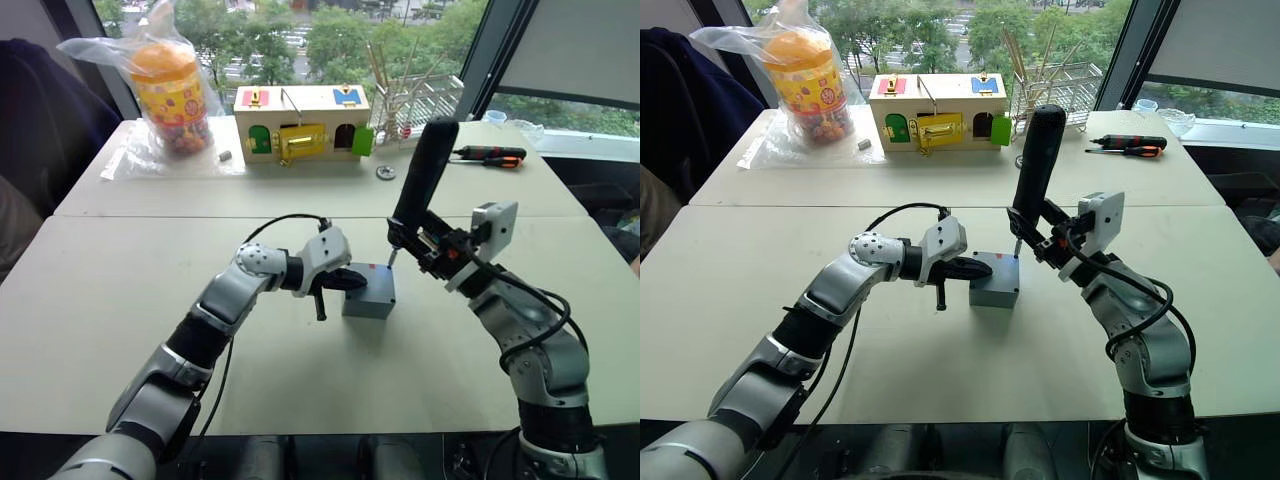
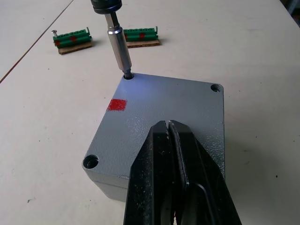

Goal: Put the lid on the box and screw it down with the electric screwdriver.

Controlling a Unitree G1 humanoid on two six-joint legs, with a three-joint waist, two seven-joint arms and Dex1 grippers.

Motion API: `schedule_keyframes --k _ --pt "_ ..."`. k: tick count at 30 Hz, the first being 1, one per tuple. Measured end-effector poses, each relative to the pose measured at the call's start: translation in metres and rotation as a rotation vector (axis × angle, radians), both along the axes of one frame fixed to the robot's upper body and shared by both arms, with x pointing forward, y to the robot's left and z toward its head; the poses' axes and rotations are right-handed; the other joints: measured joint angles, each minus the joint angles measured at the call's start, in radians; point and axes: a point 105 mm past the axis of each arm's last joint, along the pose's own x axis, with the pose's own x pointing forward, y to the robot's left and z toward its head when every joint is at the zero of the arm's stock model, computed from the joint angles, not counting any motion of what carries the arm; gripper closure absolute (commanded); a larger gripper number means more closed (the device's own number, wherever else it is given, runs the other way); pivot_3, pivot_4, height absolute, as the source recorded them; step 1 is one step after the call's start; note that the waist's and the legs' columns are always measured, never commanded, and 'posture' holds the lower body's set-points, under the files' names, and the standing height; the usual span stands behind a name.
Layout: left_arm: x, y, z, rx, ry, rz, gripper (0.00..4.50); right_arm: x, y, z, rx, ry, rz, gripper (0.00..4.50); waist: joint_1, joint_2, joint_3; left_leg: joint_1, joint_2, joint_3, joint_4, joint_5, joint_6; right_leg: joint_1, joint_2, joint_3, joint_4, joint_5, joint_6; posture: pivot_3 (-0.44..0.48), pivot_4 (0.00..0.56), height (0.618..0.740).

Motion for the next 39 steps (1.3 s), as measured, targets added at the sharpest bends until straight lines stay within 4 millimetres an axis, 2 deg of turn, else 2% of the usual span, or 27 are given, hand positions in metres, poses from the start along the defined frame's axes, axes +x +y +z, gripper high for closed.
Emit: schedule_keyframes --k 22,27,31,36,39 --pt "0.000 -0.001 0.000 -0.001 -0.002 -0.003 4.50 0.000 -0.002 0.001 0.011 -0.007 -0.001 2.70 0.000 0.000 0.000 0.000 0.000 0.000 0.000 -0.001 0.001 0.000 -0.001 0.000 0.000 -0.001 -0.001 0.000 0.150 0.708" --pt "0.000 -0.001 0.001 -0.001 -0.009 0.002 4.50 0.003 -0.011 0.018 0.031 0.037 0.002 2.70 0.001 0.004 0.002 -0.002 0.000 0.000 0.000 -0.001 0.002 -0.003 -0.002 0.000 -0.001 -0.001 -0.001 0.000 0.150 0.708" --pt "0.000 -0.002 0.005 -0.021 -0.015 0.010 4.50 0.007 -0.016 0.033 0.011 0.088 0.003 2.70 0.002 0.009 0.006 -0.013 -0.001 0.000 0.002 -0.001 0.002 -0.012 -0.004 0.000 0.001 0.000 -0.001 0.000 0.150 0.708" --pt "0.006 -0.003 0.008 -0.071 -0.021 0.090 4.50 0.013 -0.036 0.082 -0.009 0.062 -0.065 2.70 0.000 0.011 0.008 -0.017 -0.002 0.001 0.003 -0.001 0.002 -0.016 -0.004 0.000 0.001 0.000 -0.001 0.000 0.150 0.708" --pt "0.010 -0.005 0.012 -0.133 0.006 0.137 4.50 0.017 -0.040 0.098 0.052 0.060 -0.077 2.70 0.000 0.011 0.010 -0.017 -0.001 0.001 0.003 -0.001 0.002 -0.017 -0.002 0.000 0.001 0.000 -0.001 0.000 0.150 0.708"
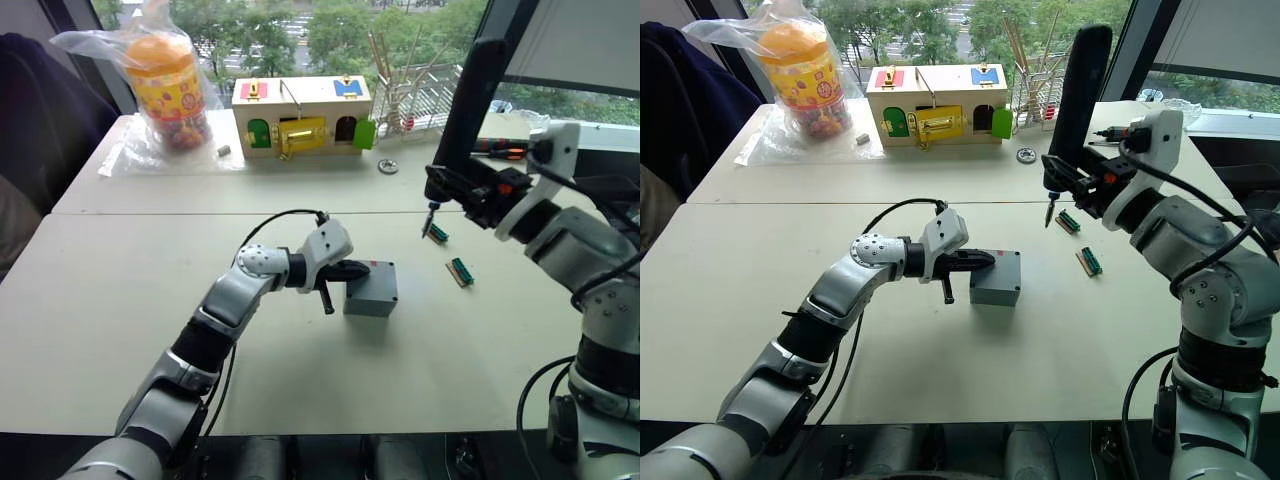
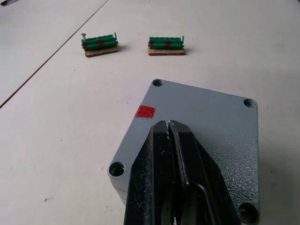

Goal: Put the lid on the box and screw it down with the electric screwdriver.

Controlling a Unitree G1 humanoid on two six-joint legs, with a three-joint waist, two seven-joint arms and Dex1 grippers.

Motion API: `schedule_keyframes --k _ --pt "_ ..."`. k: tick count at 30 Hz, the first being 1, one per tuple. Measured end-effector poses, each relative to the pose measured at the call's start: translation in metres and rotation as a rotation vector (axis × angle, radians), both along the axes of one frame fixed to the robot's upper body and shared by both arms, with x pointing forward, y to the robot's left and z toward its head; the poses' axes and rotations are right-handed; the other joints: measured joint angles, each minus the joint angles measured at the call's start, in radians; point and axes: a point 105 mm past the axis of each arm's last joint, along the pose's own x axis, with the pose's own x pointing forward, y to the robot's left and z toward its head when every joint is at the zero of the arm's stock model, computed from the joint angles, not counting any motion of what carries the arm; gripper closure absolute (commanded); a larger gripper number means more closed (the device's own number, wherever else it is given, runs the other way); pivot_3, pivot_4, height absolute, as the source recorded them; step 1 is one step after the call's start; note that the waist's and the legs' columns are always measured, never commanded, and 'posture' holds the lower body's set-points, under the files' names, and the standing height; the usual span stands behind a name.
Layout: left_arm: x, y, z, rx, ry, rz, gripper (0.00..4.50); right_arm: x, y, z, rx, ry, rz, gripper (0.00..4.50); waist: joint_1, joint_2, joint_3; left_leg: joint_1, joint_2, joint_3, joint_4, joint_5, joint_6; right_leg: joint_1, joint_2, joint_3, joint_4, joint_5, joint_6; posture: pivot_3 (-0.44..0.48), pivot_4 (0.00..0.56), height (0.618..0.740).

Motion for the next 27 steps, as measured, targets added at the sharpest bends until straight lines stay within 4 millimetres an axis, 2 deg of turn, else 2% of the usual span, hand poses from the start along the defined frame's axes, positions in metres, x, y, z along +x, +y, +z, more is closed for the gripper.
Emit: schedule_keyframes --k 6,12,16,19,23,27 --pt "0.005 0.007 0.020 -0.080 0.015 0.025 4.50 0.011 -0.017 -0.014 -0.022 0.116 -0.063 2.70 0.002 0.000 0.005 -0.001 -0.001 0.002 0.000 0.000 0.000 -0.001 0.000 0.000 0.000 0.000 0.000 0.000 0.150 0.708" --pt "-0.022 0.011 0.037 -0.046 0.004 -0.150 4.50 0.006 -0.079 -0.043 -0.197 0.381 -0.216 2.70 0.001 0.001 0.009 -0.002 -0.001 0.002 -0.001 0.000 0.000 -0.001 0.000 0.000 -0.001 0.000 0.000 0.000 0.150 0.708" --pt "-0.036 0.005 0.032 0.022 -0.013 -0.235 4.50 -0.006 -0.106 -0.068 -0.176 0.614 -0.240 2.70 -0.001 0.003 0.011 -0.001 0.001 0.003 -0.001 0.001 -0.001 -0.002 0.001 0.001 0.000 0.000 0.000 0.000 0.150 0.708" --pt "-0.044 0.001 0.030 0.029 -0.024 -0.255 4.50 -0.022 -0.130 -0.094 -0.174 0.823 -0.247 2.70 0.002 0.003 0.012 -0.001 0.001 0.002 -0.001 0.000 -0.001 -0.001 0.001 0.001 -0.001 0.000 0.000 0.000 0.150 0.708" --pt "-0.047 -0.003 0.023 0.026 -0.018 -0.241 4.50 -0.031 -0.142 -0.130 -0.113 1.015 -0.240 2.70 -0.003 0.004 0.013 -0.001 0.001 0.004 0.000 0.000 0.000 -0.002 0.001 0.002 -0.001 0.000 0.000 0.000 0.150 0.708" --pt "-0.049 -0.005 0.019 0.017 -0.015 -0.225 4.50 -0.026 -0.149 -0.136 -0.113 1.061 -0.257 2.70 -0.003 0.008 0.015 -0.001 0.001 0.004 -0.001 0.001 -0.001 -0.003 0.001 0.002 0.000 0.000 0.000 0.000 0.150 0.708"
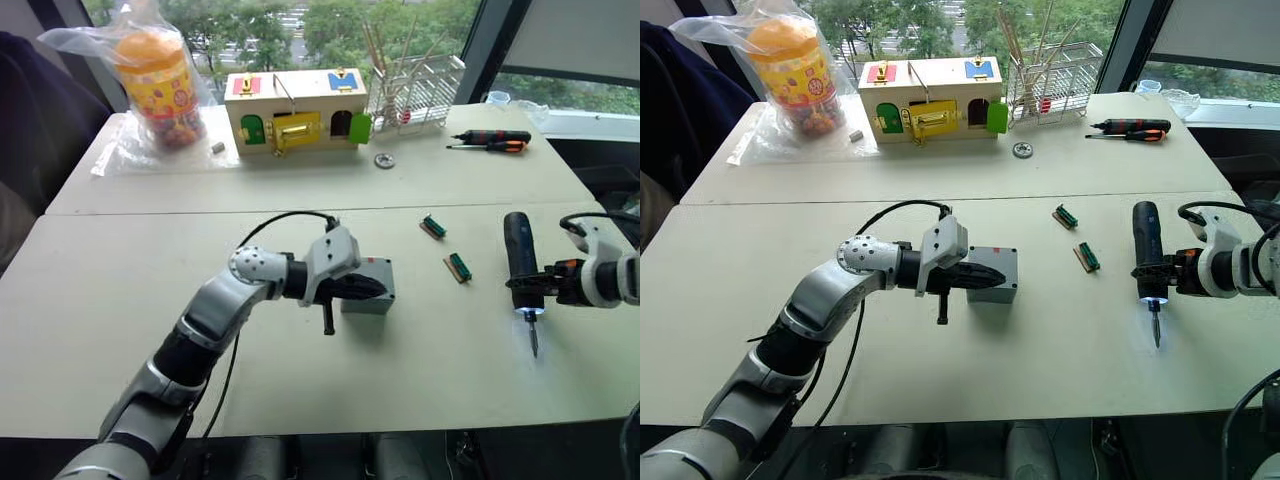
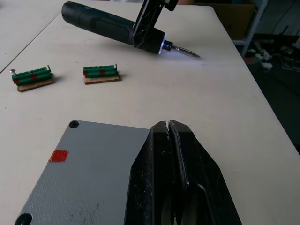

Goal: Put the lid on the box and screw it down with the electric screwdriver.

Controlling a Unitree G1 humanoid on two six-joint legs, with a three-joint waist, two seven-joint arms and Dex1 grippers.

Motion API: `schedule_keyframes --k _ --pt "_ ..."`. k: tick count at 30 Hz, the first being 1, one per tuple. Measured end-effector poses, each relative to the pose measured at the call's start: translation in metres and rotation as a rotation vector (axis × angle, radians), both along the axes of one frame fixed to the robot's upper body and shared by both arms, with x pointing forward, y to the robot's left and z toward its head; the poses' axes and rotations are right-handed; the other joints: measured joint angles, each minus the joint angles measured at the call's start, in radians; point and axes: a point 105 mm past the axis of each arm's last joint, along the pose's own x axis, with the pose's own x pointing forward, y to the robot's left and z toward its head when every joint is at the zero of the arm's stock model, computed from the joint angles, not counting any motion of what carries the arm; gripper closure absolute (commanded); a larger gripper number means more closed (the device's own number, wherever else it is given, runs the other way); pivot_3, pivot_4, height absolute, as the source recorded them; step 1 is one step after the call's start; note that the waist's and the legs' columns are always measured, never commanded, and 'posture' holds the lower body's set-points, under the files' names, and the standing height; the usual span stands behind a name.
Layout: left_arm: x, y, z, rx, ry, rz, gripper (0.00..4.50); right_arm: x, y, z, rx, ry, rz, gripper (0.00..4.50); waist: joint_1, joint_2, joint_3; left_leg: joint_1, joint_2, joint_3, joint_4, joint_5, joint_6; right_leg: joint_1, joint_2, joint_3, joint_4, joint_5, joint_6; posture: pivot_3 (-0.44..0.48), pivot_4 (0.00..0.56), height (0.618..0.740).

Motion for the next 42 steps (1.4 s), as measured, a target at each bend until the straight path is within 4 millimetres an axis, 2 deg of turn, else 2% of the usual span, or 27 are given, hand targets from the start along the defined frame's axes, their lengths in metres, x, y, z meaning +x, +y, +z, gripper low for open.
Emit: schedule_keyframes --k 9,11,14,15,16,22,25,28,31,33,35,37,39,41,42 --pt "0.001 0.003 -0.005 -0.001 0.005 0.038 4.50 0.006 -0.007 -0.007 -0.024 0.058 0.056 2.70 0.005 0.000 0.000 0.000 -0.001 0.000 0.002 0.000 0.000 0.001 0.000 0.000 0.000 0.000 0.000 0.000 0.150 0.708" --pt "0.003 0.006 -0.006 0.005 0.002 0.050 4.50 0.007 -0.007 -0.007 -0.028 0.064 0.068 1.66 0.005 0.000 0.000 0.000 0.000 -0.001 0.002 0.000 -0.001 0.001 0.000 -0.001 0.000 0.000 0.000 0.000 0.150 0.708" --pt "0.018 0.015 -0.005 0.005 -0.001 0.110 4.50 0.009 -0.007 -0.006 -0.035 0.061 0.083 0.49 0.005 0.000 0.000 0.000 0.000 -0.001 0.002 0.001 -0.001 0.001 0.000 -0.001 0.000 0.000 0.000 0.000 0.150 0.708" --pt "0.022 0.018 -0.003 0.001 -0.006 0.129 4.50 0.009 -0.008 -0.006 -0.038 0.062 0.084 0.15 0.005 0.000 0.000 0.000 0.000 -0.001 0.002 0.001 -0.001 0.002 0.000 -0.001 0.000 0.000 0.000 0.000 0.150 0.708" --pt "0.028 0.024 -0.001 0.002 -0.012 0.156 4.50 0.010 -0.007 -0.005 -0.037 0.059 0.090 0.02 0.005 0.000 0.000 0.000 0.000 -0.001 0.002 0.001 -0.001 0.002 0.000 -0.001 0.000 0.000 0.000 0.000 0.150 0.708" --pt "0.055 0.054 0.003 -0.008 -0.020 0.280 4.50 0.016 -0.013 -0.004 -0.088 0.029 0.074 0.02 0.004 0.000 0.000 0.000 0.000 0.000 0.002 0.001 -0.001 0.002 0.000 -0.001 0.000 0.000 0.001 0.000 0.150 0.708" --pt "0.063 0.067 0.001 -0.014 -0.001 0.325 4.50 0.022 -0.020 0.005 -0.157 -0.035 0.070 0.02 0.004 0.000 0.001 0.000 0.000 0.001 0.002 0.001 -0.002 0.002 0.000 -0.001 0.000 0.000 0.001 0.000 0.150 0.708" --pt "0.067 0.072 -0.001 -0.021 0.015 0.345 4.50 0.032 -0.022 0.027 -0.221 -0.151 0.089 0.02 0.003 0.000 0.001 0.000 0.000 0.001 0.002 0.001 -0.003 0.002 0.001 -0.001 0.000 0.000 0.001 0.000 0.150 0.708" --pt "0.067 0.074 -0.002 -0.018 0.025 0.339 4.50 0.042 -0.015 0.058 -0.238 -0.306 0.108 0.02 0.003 0.000 0.001 0.000 0.000 0.001 0.001 0.002 -0.003 0.002 0.001 -0.002 0.000 0.000 0.001 0.000 0.150 0.708" --pt "0.065 0.073 -0.004 -0.006 0.028 0.323 4.50 0.044 0.000 0.083 -0.209 -0.435 0.171 0.02 0.004 0.000 0.001 0.000 0.000 0.001 0.001 0.002 -0.003 0.002 0.001 -0.002 0.000 0.000 0.001 0.000 0.150 0.708" --pt "0.061 0.071 -0.011 0.045 0.023 0.296 4.50 0.031 0.032 0.093 -0.184 -0.533 0.347 0.02 0.008 -0.001 0.000 0.000 0.000 -0.001 0.000 0.002 -0.004 0.003 0.002 -0.004 -0.001 0.000 0.001 0.000 0.150 0.708" --pt "0.057 0.069 -0.024 0.105 0.031 0.272 4.50 0.012 0.077 0.075 -0.125 -0.528 0.571 0.02 0.006 -0.002 0.001 0.000 0.000 -0.001 0.000 0.002 -0.004 0.004 0.002 -0.005 -0.001 0.000 0.001 0.000 0.150 0.708" --pt "0.052 0.064 -0.033 0.143 0.036 0.241 4.50 -0.011 0.112 0.038 -0.058 -0.447 0.730 0.02 0.008 -0.003 0.001 0.000 0.000 -0.001 0.002 0.002 -0.004 0.004 0.001 -0.004 0.000 0.000 0.001 0.000 0.150 0.708" --pt "0.050 0.061 -0.036 0.153 0.037 0.230 4.50 -0.029 0.132 0.011 -0.024 -0.384 0.815 0.02 0.008 -0.003 0.001 0.000 -0.001 -0.002 0.004 0.002 -0.004 0.005 0.000 -0.003 0.000 0.000 0.002 0.000 0.150 0.708" --pt "0.050 0.060 -0.037 0.158 0.035 0.228 4.50 -0.034 0.140 0.005 -0.012 -0.375 0.841 0.02 0.007 -0.003 0.001 0.000 -0.001 -0.003 0.004 0.002 -0.004 0.004 0.000 -0.003 0.000 0.001 0.002 0.000 0.150 0.708"
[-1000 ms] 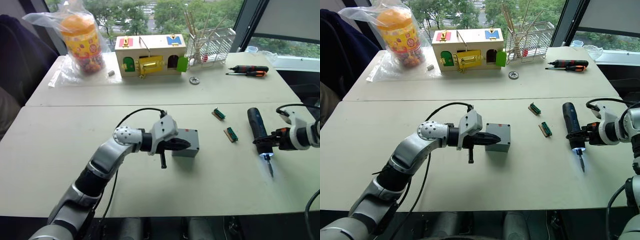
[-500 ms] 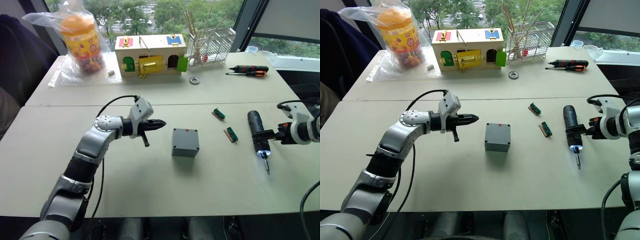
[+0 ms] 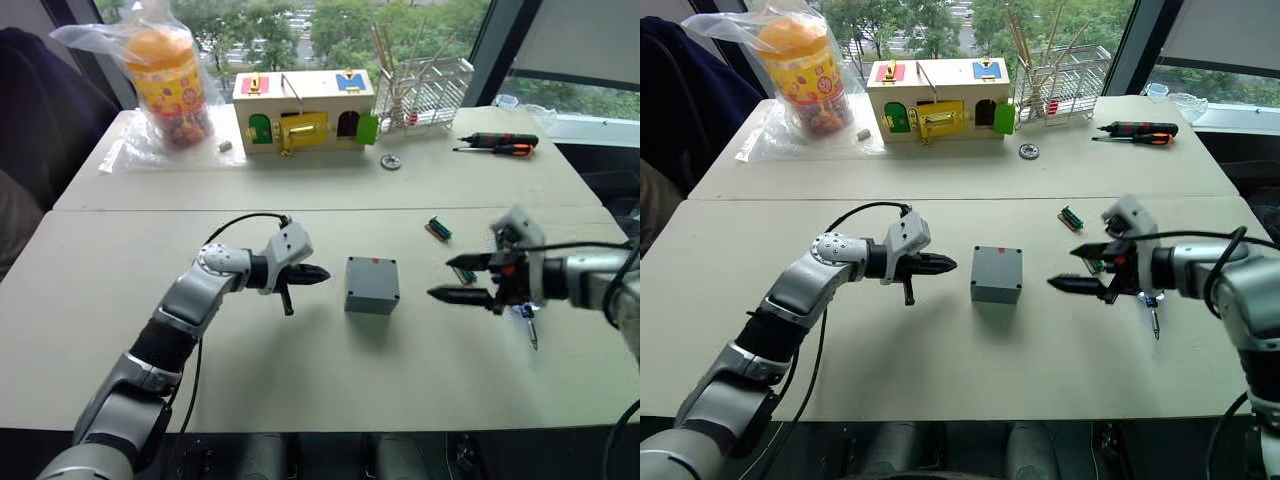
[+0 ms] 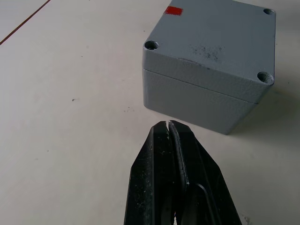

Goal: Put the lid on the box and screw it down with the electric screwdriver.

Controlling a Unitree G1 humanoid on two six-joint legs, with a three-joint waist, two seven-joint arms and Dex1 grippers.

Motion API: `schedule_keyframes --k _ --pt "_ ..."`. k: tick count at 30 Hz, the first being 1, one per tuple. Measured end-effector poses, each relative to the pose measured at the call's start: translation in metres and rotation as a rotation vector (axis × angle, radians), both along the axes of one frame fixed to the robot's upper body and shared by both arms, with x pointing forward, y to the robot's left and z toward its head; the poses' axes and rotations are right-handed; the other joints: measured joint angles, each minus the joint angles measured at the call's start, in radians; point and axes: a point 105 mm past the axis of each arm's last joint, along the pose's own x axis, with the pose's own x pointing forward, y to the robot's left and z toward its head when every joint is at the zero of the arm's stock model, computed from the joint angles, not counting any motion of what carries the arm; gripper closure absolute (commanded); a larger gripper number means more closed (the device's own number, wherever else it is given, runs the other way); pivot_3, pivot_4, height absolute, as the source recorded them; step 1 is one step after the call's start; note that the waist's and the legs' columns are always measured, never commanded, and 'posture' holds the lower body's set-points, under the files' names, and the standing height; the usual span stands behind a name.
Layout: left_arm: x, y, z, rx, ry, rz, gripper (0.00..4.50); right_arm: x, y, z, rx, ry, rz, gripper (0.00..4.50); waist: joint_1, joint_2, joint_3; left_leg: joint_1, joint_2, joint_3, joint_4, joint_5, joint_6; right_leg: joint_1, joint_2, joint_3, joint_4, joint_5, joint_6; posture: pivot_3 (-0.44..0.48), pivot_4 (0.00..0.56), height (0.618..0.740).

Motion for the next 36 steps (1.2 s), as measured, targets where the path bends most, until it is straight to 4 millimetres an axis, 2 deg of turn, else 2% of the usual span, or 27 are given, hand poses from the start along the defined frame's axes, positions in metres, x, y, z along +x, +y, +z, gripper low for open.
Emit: schedule_keyframes --k 4,10,12,22,24,26,30,33,36 --pt "-0.005 -0.015 -0.001 -0.008 0.002 -0.046 4.50 -0.003 0.022 -0.011 0.010 -0.031 0.041 0.02 -0.001 0.000 0.000 0.000 0.000 -0.001 -0.001 0.000 0.000 0.000 0.001 0.000 0.000 0.000 0.000 0.000 0.150 0.708" --pt "-0.006 -0.020 -0.004 0.010 0.002 -0.060 4.50 -0.004 0.034 -0.025 0.023 -0.019 0.045 0.02 0.000 0.000 0.000 0.000 0.000 -0.001 -0.001 0.000 0.000 0.000 0.001 0.000 0.000 0.000 0.000 0.000 0.150 0.708" --pt "-0.004 -0.023 -0.003 0.008 -0.003 -0.066 4.50 -0.007 0.045 -0.026 0.057 -0.018 0.065 0.02 0.002 0.000 0.000 0.000 0.000 -0.001 -0.001 0.000 0.000 0.000 0.001 0.000 0.000 0.000 0.000 0.000 0.150 0.708" --pt "0.020 -0.043 0.001 0.000 -0.058 -0.073 4.50 -0.034 0.068 -0.025 0.102 0.068 0.146 0.02 -0.001 -0.001 0.000 0.000 0.000 -0.002 -0.001 0.000 0.001 -0.001 0.001 0.000 0.000 0.000 0.000 0.000 0.150 0.708" --pt "0.022 -0.042 -0.001 0.014 -0.071 -0.071 4.50 -0.034 0.067 -0.023 0.083 0.054 0.142 0.02 -0.001 -0.001 0.000 0.000 0.000 -0.002 -0.002 0.000 0.001 -0.001 0.001 0.000 0.000 0.000 0.000 0.000 0.150 0.708" --pt "0.024 -0.036 -0.002 0.039 -0.080 -0.060 4.50 -0.028 0.053 -0.021 0.002 0.012 0.114 0.02 -0.001 -0.001 0.000 0.000 0.000 -0.002 -0.002 -0.001 0.001 -0.001 0.001 0.000 0.000 0.000 0.000 0.000 0.150 0.708" --pt "0.026 -0.011 -0.002 0.102 -0.102 -0.026 4.50 -0.013 0.028 -0.020 -0.090 -0.043 0.052 0.02 -0.002 -0.001 0.000 0.000 0.000 -0.002 -0.002 -0.001 0.001 -0.001 0.001 0.000 0.000 0.000 0.000 0.000 0.150 0.708" --pt "0.014 -0.002 -0.005 0.125 -0.083 -0.042 4.50 -0.002 0.017 -0.019 -0.112 -0.071 0.035 0.02 -0.001 -0.001 0.000 0.000 0.000 -0.001 -0.002 -0.001 0.001 -0.001 0.001 0.000 0.000 0.000 0.000 0.000 0.150 0.708" --pt "-0.004 -0.002 -0.009 0.112 -0.037 -0.080 4.50 0.003 0.020 -0.017 -0.107 -0.092 0.061 0.02 0.001 -0.001 0.000 0.000 0.000 -0.001 -0.001 -0.001 0.001 -0.001 0.001 0.000 0.000 0.000 0.000 0.000 0.150 0.708"
